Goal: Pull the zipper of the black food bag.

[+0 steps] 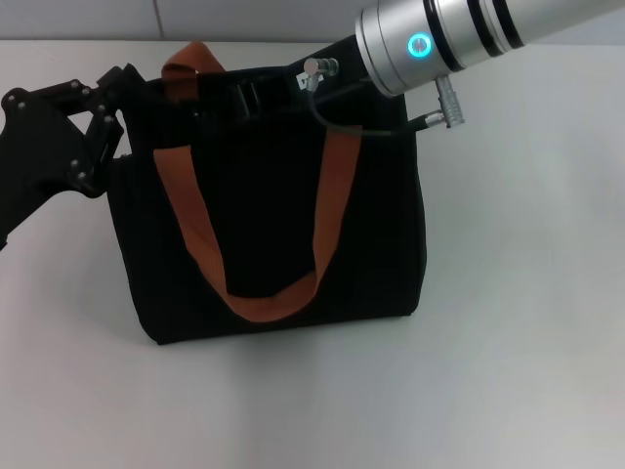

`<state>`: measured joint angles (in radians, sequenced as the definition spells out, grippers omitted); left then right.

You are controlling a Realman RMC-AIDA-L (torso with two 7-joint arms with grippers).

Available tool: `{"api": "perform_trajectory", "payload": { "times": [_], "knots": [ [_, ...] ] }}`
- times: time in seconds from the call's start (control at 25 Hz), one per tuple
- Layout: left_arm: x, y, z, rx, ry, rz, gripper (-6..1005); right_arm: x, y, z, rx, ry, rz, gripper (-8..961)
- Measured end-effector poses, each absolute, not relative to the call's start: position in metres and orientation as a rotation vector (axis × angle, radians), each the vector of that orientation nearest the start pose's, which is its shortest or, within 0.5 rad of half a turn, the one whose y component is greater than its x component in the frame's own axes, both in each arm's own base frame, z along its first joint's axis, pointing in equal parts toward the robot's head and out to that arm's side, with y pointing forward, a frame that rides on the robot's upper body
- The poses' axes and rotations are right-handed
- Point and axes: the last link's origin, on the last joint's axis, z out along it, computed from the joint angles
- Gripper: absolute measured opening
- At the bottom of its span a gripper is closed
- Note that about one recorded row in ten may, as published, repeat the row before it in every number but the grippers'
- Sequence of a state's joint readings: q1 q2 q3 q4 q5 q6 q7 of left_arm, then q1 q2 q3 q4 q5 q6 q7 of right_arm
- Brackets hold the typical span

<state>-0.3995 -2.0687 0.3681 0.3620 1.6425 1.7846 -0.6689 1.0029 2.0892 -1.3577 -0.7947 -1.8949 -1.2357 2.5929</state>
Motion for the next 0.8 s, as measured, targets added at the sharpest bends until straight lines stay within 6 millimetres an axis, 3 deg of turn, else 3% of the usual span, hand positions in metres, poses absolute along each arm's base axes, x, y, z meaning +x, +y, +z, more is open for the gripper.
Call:
{"api": "perform_trajectory", "payload": {
  "times": [0.28,0.8],
  "knots": [
    [-0.290,0.283,0.038,-2.082,-0.104,-1.112,51,0.052,0.399,-0.065,-2.796,1.305,0.309,-1],
    [-0.293,0.285,0.038,-2.073,-0.116,-1.096,53,0.069,0.393,-0.031,-2.663,1.256,0.336,-1]
  ]
}}
